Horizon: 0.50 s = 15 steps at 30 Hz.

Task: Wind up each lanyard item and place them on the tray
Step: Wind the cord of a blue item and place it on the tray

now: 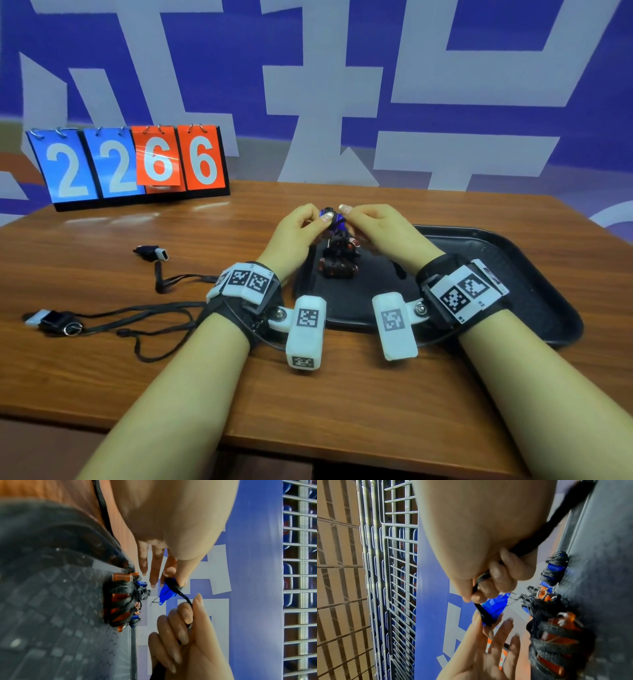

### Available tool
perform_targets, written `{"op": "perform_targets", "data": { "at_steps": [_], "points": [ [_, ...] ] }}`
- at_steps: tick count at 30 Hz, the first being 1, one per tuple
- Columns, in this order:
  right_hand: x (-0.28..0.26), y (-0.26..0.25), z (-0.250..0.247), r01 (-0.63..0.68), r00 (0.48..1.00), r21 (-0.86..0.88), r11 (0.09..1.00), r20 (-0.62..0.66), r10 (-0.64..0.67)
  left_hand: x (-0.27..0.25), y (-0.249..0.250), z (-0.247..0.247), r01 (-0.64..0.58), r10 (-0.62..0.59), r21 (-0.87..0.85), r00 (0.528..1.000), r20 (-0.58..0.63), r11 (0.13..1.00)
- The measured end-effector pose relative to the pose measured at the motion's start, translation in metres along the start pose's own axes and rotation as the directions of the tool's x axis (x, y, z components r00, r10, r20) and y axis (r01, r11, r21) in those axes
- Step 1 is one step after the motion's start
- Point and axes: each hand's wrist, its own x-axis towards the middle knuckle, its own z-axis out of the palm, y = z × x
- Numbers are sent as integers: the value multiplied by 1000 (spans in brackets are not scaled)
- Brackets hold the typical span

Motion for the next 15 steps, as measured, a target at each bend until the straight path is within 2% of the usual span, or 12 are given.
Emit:
{"op": "perform_targets", "data": {
  "at_steps": [4,6,10,15],
  "points": [
    [4,7,-4,6,992,53,999,-126,0,2,-1,-2,-24,24,49,1000,3,999],
    [5,9,-7,19,986,88,996,-166,-4,0,-1,-2,-19,17,57,999,48,998],
    [4,10,-8,34,982,121,992,-188,-11,-3,1,1,-12,11,6,983,184,1000],
    [1,8,-8,22,989,102,995,-149,-6,-10,8,1,42,-5,-115,950,311,993]
  ]
}}
